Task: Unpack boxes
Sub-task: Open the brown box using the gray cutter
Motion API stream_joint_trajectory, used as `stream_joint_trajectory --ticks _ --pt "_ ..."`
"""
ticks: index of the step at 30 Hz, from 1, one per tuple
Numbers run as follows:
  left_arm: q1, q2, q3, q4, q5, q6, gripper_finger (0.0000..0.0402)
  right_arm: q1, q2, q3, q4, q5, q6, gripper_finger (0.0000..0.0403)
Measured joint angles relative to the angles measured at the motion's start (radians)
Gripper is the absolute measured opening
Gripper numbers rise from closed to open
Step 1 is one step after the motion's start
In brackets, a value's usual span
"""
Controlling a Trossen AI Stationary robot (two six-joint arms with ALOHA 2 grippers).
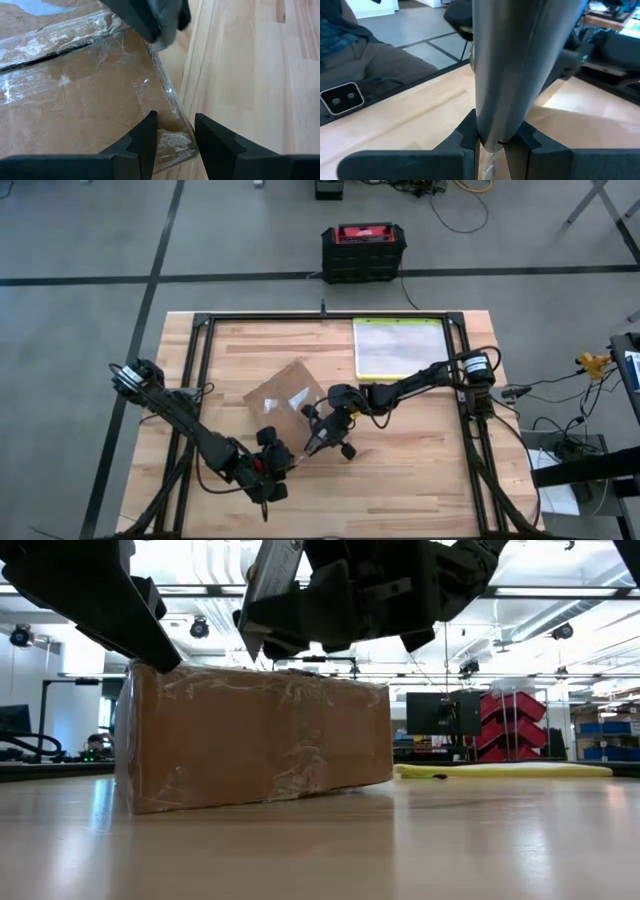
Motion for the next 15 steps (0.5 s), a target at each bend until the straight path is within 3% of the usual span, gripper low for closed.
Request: stream_joint_trajectory --ticks 15 --pt "0.0 0.0 0.0 0.001 0.0 0.002 0.0116 -0.014 0.003 0.003 -0.037 0.0 -0.02 0.004"
